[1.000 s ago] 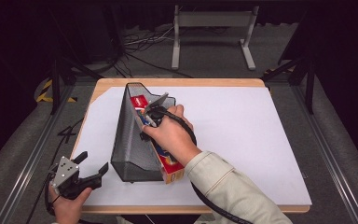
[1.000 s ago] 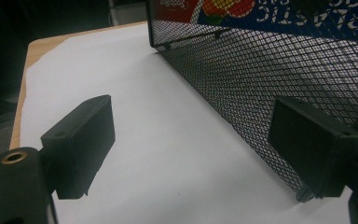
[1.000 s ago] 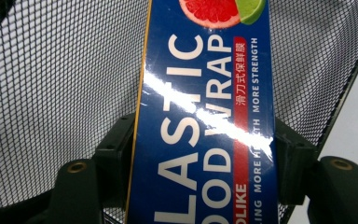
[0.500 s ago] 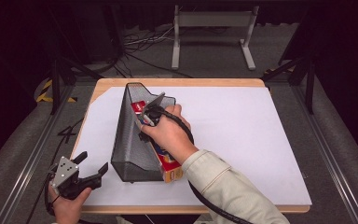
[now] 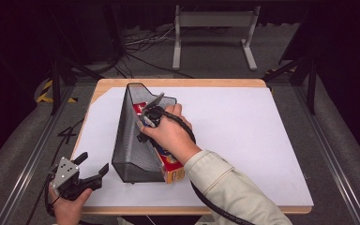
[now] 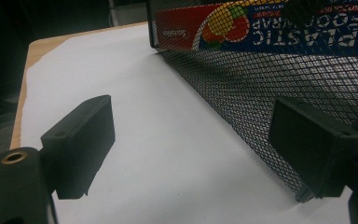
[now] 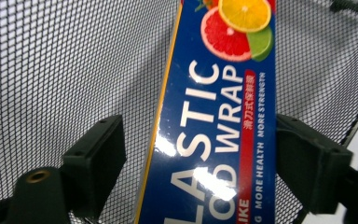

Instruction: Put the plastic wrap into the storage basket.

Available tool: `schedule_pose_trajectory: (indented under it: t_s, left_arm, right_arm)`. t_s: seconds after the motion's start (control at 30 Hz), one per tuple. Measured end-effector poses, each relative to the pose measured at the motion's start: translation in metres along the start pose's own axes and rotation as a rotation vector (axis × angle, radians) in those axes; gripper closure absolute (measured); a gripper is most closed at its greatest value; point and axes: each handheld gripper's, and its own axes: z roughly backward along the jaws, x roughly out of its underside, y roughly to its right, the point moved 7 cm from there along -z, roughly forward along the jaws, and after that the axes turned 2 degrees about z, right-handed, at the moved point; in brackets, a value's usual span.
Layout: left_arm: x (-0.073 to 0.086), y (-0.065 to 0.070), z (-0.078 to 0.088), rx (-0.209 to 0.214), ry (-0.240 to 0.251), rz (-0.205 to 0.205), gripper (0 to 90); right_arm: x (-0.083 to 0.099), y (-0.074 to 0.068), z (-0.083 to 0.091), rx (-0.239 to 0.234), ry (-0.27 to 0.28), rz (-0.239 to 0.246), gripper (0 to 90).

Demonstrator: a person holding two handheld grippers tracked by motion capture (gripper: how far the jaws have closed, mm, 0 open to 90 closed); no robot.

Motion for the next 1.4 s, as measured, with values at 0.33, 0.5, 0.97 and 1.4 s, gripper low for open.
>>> schedule_pose_trajectory:
  t_s: [0.33, 0.5, 0.97, 1.4]
  left_arm:
    - [0.0, 0.0, 0.0, -0.001, 0.0, -0.002, 15.4]
    - [0.001, -0.001, 0.002, -0.002, 0.001, 0.002, 15.4]
    - [0.002, 0.0, 0.001, -0.005, -0.008, 0.001, 15.4]
    - [0.002, 0.0, 0.0, -0.007, -0.012, 0.0, 15.4]
  right_arm:
    - [-0.004, 0.005, 0.017, 0.002, 0.07, 0.05, 14.2]
    - [-0.007, 0.011, 0.029, 0.0, 0.149, 0.07, 13.9]
    - [0.023, 0.049, 0.107, -0.145, 0.547, 0.171, 14.4]
    - [0.097, 0.129, 0.135, -0.018, 0.596, 0.186, 14.4]
